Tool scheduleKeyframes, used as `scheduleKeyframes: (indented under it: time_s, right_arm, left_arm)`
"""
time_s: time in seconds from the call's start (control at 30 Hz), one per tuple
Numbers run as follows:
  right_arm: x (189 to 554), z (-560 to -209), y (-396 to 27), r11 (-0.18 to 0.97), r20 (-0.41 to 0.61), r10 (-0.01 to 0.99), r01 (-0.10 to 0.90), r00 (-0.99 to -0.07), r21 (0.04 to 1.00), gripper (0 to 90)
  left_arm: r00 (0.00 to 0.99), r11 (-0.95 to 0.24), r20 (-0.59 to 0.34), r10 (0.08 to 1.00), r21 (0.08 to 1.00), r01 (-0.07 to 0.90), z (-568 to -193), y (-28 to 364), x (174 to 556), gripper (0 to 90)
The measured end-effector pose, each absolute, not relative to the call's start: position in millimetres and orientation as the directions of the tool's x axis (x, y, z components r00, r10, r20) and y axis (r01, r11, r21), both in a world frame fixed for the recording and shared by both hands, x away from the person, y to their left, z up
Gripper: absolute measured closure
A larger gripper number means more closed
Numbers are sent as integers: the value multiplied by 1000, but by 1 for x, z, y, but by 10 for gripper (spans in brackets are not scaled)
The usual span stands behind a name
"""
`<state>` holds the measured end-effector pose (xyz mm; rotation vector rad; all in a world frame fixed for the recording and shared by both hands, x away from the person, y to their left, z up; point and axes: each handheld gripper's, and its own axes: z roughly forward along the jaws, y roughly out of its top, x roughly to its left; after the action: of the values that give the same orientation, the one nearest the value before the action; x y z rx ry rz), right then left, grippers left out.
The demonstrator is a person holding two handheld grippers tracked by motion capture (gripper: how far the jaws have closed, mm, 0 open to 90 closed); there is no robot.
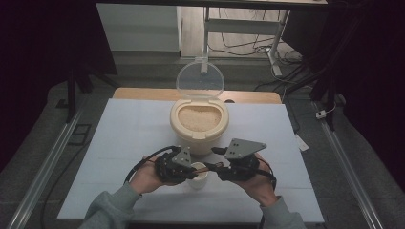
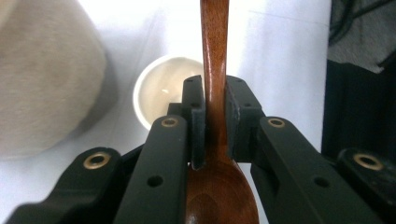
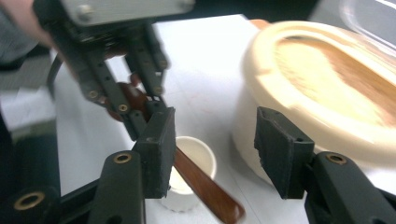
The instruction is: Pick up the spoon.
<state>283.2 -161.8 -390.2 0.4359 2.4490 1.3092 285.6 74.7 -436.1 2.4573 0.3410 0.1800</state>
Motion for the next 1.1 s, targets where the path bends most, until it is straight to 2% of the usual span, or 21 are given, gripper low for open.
scheduleKeyframes:
  time_s: [0.07,0.13,0.17,0.23,0.27,0.3,0.5,0.87,1.1]
  right_arm:
    - [283,-390,-166,513,-124,444,138,-888,847,471]
    - [284,-392,-177,451,-69,527,210,-847,867,442]
    - [284,-392,-177,451,-69,527,210,-847,867,442]
    - [285,-394,-189,371,15,585,284,-811,884,418]
    - [285,-394,-189,371,15,585,284,-811,884,418]
    - [285,-395,-194,336,57,605,319,-794,886,403]
    - [284,-401,-199,305,88,652,367,-753,879,365]
    - [286,-418,-190,263,169,646,425,-745,866,340]
    - [285,-426,-177,224,210,633,436,-745,871,371]
  left_arm:
    - [952,-750,50,300,630,203,-435,76,286,789]
    - [947,-737,59,317,643,207,-434,78,286,789]
    - [947,-737,59,317,643,207,-434,78,286,789]
    - [943,-729,64,327,652,208,-433,79,286,789]
    - [941,-725,68,332,656,209,-433,79,286,789]
    - [939,-721,70,337,660,209,-432,80,286,789]
    - [929,-701,81,360,681,212,-431,82,286,789]
    - [916,-662,105,388,723,197,-429,82,283,789]
    - [916,-657,121,382,733,177,-428,78,280,789]
